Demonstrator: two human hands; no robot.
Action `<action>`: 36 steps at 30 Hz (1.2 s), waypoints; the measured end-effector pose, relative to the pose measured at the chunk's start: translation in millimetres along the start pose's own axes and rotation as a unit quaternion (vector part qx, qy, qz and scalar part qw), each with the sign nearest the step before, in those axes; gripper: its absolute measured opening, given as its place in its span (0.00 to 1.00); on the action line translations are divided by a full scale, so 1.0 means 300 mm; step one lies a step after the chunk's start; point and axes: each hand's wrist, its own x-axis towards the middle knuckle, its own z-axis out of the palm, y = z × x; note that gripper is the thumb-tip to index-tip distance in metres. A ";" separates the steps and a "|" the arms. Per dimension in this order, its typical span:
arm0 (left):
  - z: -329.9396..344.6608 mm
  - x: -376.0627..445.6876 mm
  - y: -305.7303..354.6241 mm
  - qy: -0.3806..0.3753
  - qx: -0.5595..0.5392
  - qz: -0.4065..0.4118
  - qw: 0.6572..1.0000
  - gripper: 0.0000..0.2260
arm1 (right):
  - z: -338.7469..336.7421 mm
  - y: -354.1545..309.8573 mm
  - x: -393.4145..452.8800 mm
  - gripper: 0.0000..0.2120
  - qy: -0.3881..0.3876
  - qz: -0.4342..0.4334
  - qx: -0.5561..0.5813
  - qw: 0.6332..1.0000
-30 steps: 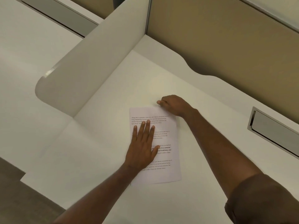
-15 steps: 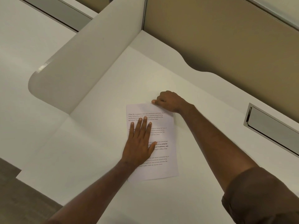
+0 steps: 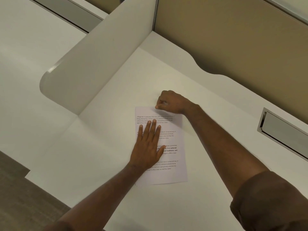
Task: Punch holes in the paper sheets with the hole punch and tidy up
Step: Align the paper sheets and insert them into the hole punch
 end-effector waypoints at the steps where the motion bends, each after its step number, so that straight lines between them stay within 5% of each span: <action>1: 0.001 0.000 0.000 0.000 0.002 0.000 1.000 0.33 | 0.004 -0.009 -0.003 0.13 0.017 -0.005 -0.007 1.000; 8: 0.006 0.003 0.001 -0.001 0.002 -0.007 1.000 0.33 | 0.026 -0.046 0.008 0.14 0.035 0.022 -0.019 0.999; 17: -0.005 0.003 0.004 -0.012 -0.001 -0.013 1.000 0.33 | 0.012 -0.072 0.059 0.18 -0.059 0.018 -0.051 0.997; 27: -0.024 0.002 0.012 -0.007 -0.010 -0.006 1.000 0.32 | -0.014 -0.091 0.056 0.10 -0.134 0.011 0.003 0.991; 36: -0.022 0.000 0.006 -0.002 -0.010 0.007 1.000 0.32 | -0.016 -0.041 0.035 0.05 -0.111 0.037 0.152 0.981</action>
